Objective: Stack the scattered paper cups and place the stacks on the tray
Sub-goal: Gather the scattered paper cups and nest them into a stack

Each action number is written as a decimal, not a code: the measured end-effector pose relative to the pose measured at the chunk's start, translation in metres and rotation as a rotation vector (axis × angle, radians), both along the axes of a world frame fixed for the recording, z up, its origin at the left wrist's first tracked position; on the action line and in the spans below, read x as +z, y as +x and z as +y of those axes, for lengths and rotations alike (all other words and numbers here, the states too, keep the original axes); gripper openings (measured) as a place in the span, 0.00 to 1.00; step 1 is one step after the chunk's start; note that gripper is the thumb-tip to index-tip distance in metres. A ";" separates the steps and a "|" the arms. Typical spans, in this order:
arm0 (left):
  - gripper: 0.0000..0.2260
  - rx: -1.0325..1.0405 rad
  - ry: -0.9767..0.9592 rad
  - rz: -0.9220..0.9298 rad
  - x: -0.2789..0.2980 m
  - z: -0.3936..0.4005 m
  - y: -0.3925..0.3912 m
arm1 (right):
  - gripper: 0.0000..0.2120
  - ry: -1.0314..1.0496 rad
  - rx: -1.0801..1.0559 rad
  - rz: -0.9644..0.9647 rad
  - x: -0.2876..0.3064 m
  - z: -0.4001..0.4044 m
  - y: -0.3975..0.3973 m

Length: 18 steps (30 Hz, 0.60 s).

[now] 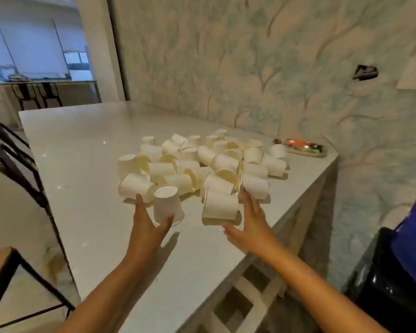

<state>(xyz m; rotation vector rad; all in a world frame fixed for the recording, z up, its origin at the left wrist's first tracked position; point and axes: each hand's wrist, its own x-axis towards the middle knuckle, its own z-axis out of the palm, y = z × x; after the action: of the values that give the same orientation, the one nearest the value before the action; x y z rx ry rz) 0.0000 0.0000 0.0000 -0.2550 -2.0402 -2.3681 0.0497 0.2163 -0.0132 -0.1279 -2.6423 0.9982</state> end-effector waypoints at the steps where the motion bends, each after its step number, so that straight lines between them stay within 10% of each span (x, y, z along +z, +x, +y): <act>1: 0.38 -0.069 0.075 -0.042 0.000 0.001 -0.001 | 0.48 -0.004 0.015 0.020 0.002 0.000 -0.001; 8: 0.35 -0.042 -0.091 0.082 -0.010 0.011 -0.004 | 0.37 0.274 0.110 0.255 0.014 0.014 -0.019; 12: 0.26 -0.125 0.018 0.022 -0.007 0.026 -0.012 | 0.33 0.258 0.224 0.134 0.026 0.020 -0.028; 18: 0.21 -0.061 -0.356 0.115 -0.007 0.027 -0.019 | 0.33 0.325 0.379 0.054 0.025 0.022 -0.031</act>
<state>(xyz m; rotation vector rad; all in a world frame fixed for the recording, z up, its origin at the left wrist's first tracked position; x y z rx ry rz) -0.0186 0.0269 -0.0074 -0.4500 -2.4150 -1.9501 0.0188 0.2379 0.0119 0.4811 -2.7916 0.6432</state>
